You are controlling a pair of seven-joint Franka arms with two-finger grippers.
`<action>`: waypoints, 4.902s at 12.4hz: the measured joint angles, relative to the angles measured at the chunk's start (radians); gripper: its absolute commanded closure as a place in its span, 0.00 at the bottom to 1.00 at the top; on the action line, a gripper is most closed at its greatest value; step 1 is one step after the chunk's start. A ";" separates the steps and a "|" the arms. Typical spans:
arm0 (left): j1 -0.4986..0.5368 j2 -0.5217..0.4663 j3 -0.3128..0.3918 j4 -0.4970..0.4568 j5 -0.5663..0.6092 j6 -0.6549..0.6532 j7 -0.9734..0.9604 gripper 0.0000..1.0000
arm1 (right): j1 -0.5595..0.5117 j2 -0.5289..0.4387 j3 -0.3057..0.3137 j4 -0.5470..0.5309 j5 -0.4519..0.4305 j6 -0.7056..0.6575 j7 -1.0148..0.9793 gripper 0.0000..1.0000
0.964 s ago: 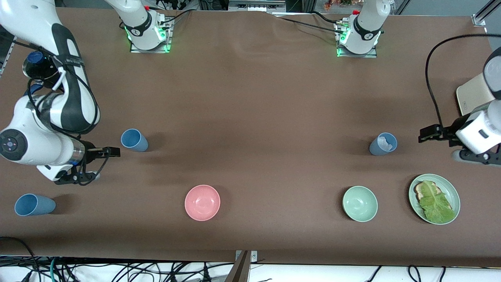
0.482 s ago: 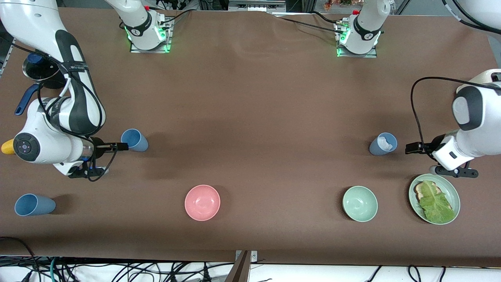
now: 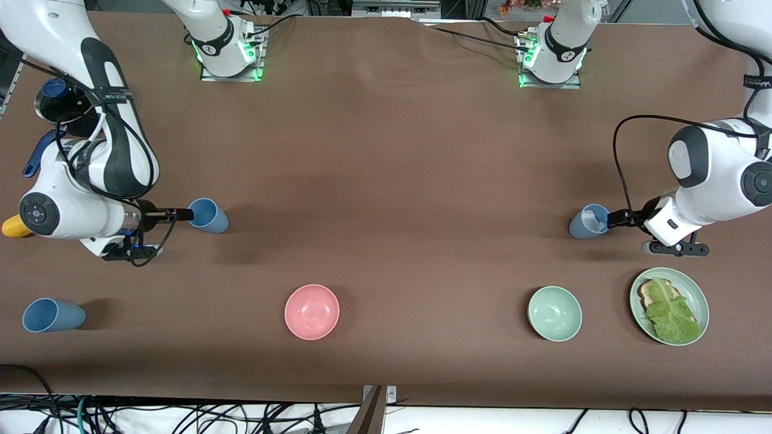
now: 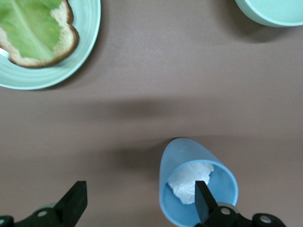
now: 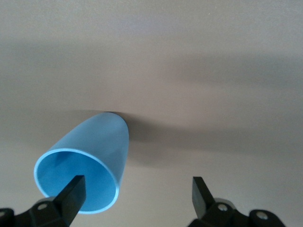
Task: Stack blue cups with both arms
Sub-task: 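Close both grippers on the blue cups and lift them, then lower the tissue cup mid-table with the left gripper while the right gripper approaches, then lower the right gripper's cup onto the tissue cup while the left gripper withdraws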
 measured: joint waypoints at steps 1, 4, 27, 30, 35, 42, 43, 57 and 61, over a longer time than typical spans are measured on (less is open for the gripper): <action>-0.001 0.005 -0.006 -0.006 -0.005 0.007 -0.014 0.00 | 0.000 0.000 0.000 -0.008 0.000 0.007 0.000 0.02; -0.009 0.021 -0.014 -0.013 -0.006 0.012 -0.032 0.03 | 0.001 0.000 0.000 -0.014 0.002 0.025 0.000 0.13; -0.044 0.055 -0.417 0.197 -0.021 -0.194 -0.571 1.00 | 0.027 0.010 0.002 -0.026 0.039 0.045 0.051 0.79; -0.195 0.110 -0.449 0.257 -0.025 -0.188 -0.777 1.00 | 0.026 0.010 0.002 -0.026 0.039 0.045 0.051 0.95; -0.333 0.277 -0.443 0.357 -0.018 -0.027 -0.904 1.00 | 0.026 0.010 0.002 -0.028 0.040 0.046 0.051 1.00; -0.333 0.318 -0.436 0.376 0.007 0.006 -0.919 0.00 | 0.036 -0.013 0.032 0.025 0.040 0.039 0.052 1.00; -0.331 0.318 -0.433 0.380 0.007 0.006 -0.919 0.00 | 0.044 -0.019 0.040 0.049 0.040 0.015 0.063 1.00; -0.071 0.262 -0.415 0.625 0.064 -0.387 -0.815 0.00 | 0.569 0.075 0.095 0.522 0.081 -0.251 1.013 1.00; 0.089 0.262 -0.408 0.633 0.145 -0.444 -0.627 0.00 | 0.689 0.185 0.090 0.640 0.054 -0.156 1.206 1.00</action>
